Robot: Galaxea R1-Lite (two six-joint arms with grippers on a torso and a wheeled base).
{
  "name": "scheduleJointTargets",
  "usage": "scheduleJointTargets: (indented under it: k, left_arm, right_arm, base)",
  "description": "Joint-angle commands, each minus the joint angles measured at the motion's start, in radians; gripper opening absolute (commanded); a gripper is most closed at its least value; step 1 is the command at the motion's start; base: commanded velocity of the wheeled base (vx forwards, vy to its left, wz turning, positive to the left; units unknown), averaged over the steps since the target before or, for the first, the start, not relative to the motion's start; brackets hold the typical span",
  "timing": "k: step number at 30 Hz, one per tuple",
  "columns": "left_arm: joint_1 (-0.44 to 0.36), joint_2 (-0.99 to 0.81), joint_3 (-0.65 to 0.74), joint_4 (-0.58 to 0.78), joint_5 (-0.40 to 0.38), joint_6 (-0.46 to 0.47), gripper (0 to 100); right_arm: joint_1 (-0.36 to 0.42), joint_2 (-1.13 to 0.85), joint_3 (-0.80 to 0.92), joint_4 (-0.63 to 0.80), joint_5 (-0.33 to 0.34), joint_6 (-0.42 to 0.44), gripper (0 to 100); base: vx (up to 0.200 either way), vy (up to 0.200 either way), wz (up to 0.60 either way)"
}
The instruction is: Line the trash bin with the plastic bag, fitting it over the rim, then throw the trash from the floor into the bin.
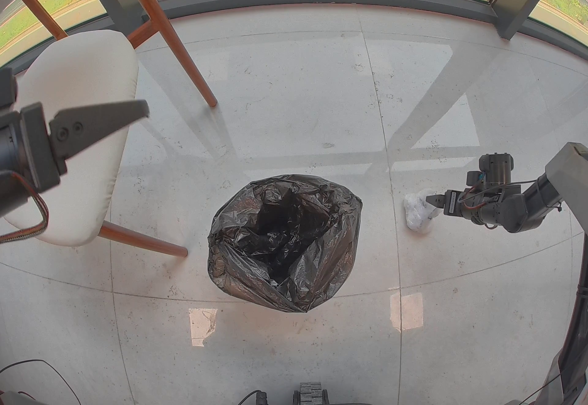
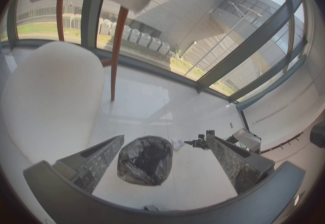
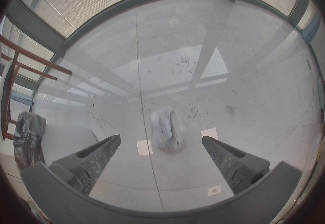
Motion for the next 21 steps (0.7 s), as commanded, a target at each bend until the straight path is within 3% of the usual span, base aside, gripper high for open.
scheduleJointTargets:
  k: [1, 16, 17, 21]
  left_arm:
    - [0.093, -0.024, -0.006, -0.051, 0.003, 0.047, 100]
    - [0.148, -0.018, 0.005, -0.106, 0.001, 0.044, 100]
    - [0.151, -0.018, 0.005, -0.106, 0.001, 0.044, 100]
    - [0.164, -0.017, 0.007, -0.106, -0.002, 0.044, 100]
  right_arm:
    - [-0.003, 0.135, -0.108, -0.021, -0.002, 0.001, 100]
    - [-0.004, 0.330, -0.323, -0.022, -0.002, 0.001, 100]
    - [-0.004, 0.337, -0.329, -0.022, -0.002, 0.001, 0]
    - [-0.003, 0.348, -0.332, -0.024, -0.002, 0.001, 0]
  base:
    - [0.000, 0.000, 0.00]
    - [0.000, 0.000, 0.00]
    - [0.000, 0.000, 0.00]
    - [0.000, 0.000, 0.00]
